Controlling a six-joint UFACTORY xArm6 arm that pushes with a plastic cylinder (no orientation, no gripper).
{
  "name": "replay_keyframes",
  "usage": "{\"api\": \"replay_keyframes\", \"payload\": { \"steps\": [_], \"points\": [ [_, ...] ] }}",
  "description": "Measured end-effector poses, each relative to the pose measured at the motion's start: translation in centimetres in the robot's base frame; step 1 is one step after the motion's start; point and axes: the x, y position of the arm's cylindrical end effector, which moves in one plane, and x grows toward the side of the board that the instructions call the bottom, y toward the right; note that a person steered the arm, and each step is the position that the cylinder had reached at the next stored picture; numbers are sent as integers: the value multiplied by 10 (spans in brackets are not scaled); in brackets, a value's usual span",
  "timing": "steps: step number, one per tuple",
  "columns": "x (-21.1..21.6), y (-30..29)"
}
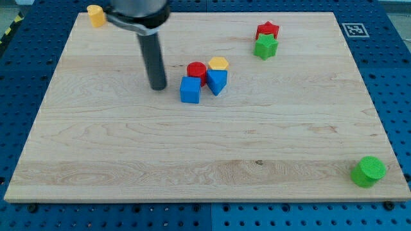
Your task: Push the cube to the top left of the green circle
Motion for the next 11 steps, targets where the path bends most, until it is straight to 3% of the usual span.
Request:
{"api": "replay_keyframes", "payload": {
  "steps": [4,8,11],
  "points": [
    [28,127],
    [96,132],
    [96,176]
  ]
}}
